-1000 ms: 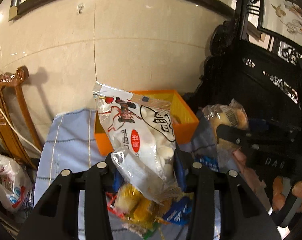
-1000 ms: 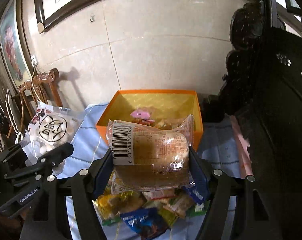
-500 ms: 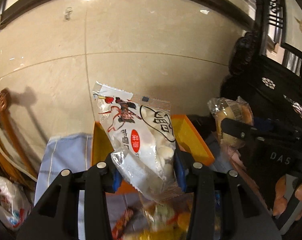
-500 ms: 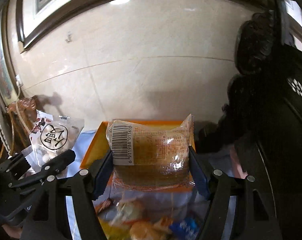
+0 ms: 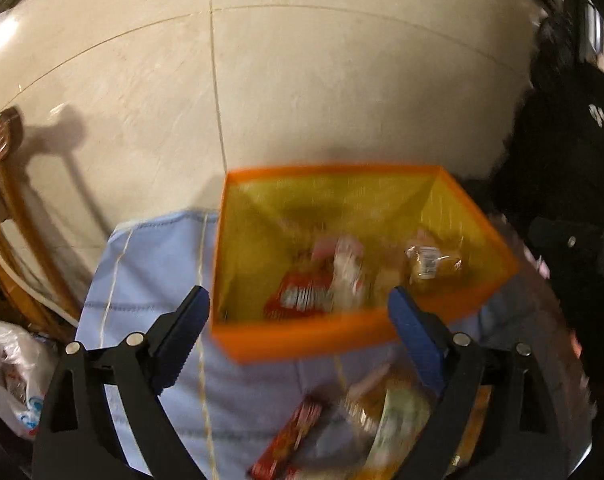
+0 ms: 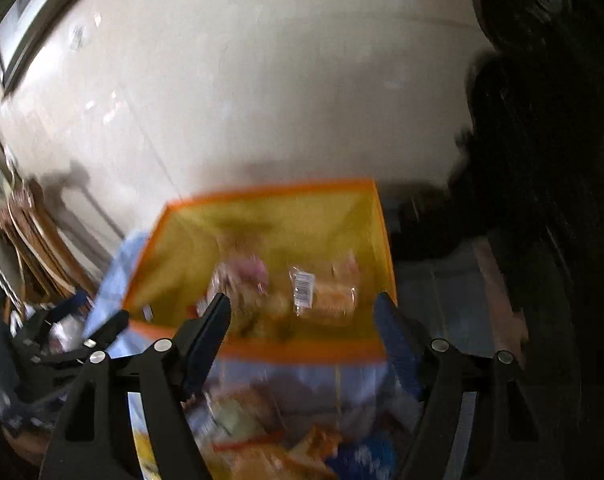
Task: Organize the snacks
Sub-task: 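Lower white bun bag into box with left tool while right tool drops bread pack in, then grasp the yellow bread bag with the left tool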
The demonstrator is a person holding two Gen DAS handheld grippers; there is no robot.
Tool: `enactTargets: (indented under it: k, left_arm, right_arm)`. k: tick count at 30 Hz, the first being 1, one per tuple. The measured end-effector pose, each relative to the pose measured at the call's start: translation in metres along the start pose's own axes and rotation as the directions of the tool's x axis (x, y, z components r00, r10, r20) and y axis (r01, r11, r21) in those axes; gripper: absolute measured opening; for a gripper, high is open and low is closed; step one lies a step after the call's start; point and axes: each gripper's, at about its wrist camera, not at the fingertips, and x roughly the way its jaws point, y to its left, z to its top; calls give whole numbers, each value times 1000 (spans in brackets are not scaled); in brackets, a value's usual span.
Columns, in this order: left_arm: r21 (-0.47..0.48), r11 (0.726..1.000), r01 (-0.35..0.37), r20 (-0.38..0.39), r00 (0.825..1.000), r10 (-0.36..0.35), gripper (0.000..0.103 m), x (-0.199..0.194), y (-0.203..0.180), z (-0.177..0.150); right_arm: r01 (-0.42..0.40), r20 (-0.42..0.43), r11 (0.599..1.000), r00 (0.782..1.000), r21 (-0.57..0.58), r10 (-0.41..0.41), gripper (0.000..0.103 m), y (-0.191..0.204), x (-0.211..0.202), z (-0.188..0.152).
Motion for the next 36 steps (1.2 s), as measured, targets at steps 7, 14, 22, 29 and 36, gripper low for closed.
enactTargets:
  k: [7,14,22,29,36]
  left_arm:
    - [84,995,50,-72,996,-44,89,-32,-20,-84]
    - [184,982,39,-58,998,-29,89,-44,-56,-120]
    - [219,974,53,-76,996,-37,89,-18,-71,-127]
    - [239,961,140,-131,985,-111,51,0,-73,-131]
    - [178,957,228,-154,967,-201,38,-4,-66,-130]
  right_arm:
    - [19,-158,995,987,-95,-34,78,21,17,-102]
    - [41,-206,996,977,-83,-57,78,14,25,-120]
    - [-34,-279,991,960,-129,-3,78,22,41,-125]
    - [-92,-351,996,933,-17,80,77,10,73,-130]
    - [-194,-304,980,933,33,195,29,11,65,-129]
